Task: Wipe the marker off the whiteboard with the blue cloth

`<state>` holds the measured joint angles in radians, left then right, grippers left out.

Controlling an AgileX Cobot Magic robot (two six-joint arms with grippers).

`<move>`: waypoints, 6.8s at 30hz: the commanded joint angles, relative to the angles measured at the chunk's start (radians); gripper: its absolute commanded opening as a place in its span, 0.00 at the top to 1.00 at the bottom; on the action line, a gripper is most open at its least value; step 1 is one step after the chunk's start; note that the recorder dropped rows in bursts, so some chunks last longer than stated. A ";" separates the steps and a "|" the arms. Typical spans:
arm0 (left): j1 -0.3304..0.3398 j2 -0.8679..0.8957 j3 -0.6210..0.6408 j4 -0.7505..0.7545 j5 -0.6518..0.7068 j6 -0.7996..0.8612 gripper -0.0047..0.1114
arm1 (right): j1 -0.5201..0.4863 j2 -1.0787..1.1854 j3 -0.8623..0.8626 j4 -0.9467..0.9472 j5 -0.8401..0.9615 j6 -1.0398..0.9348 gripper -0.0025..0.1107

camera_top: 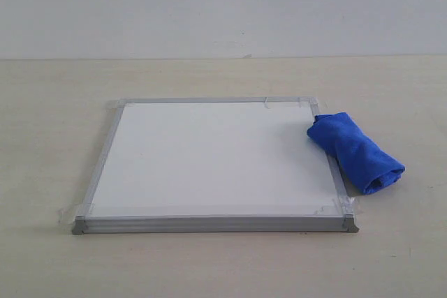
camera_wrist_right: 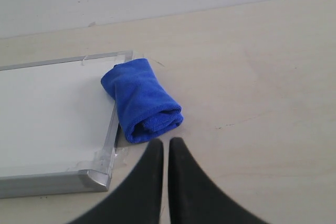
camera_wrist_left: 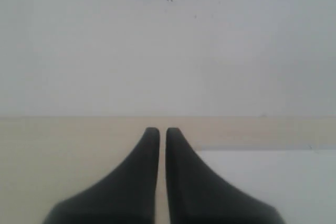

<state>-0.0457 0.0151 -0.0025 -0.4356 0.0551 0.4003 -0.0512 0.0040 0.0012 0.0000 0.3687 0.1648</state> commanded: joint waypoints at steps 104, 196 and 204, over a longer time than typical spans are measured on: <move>0.005 -0.015 0.003 0.500 0.275 -0.606 0.92 | 0.140 1.555 -1.133 -0.009 0.312 -0.278 0.86; 0.005 -0.015 0.003 0.500 0.275 -0.606 0.92 | 0.140 1.783 -1.100 -0.195 0.116 0.132 0.55; 0.005 -0.015 0.003 0.500 0.275 -0.606 0.92 | 0.142 1.727 -1.058 -0.101 0.107 -0.002 0.86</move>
<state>-0.0437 0.0034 -0.0025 0.0671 0.3333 -0.1966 0.0955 1.7292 -1.0888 -0.1144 0.4956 0.1882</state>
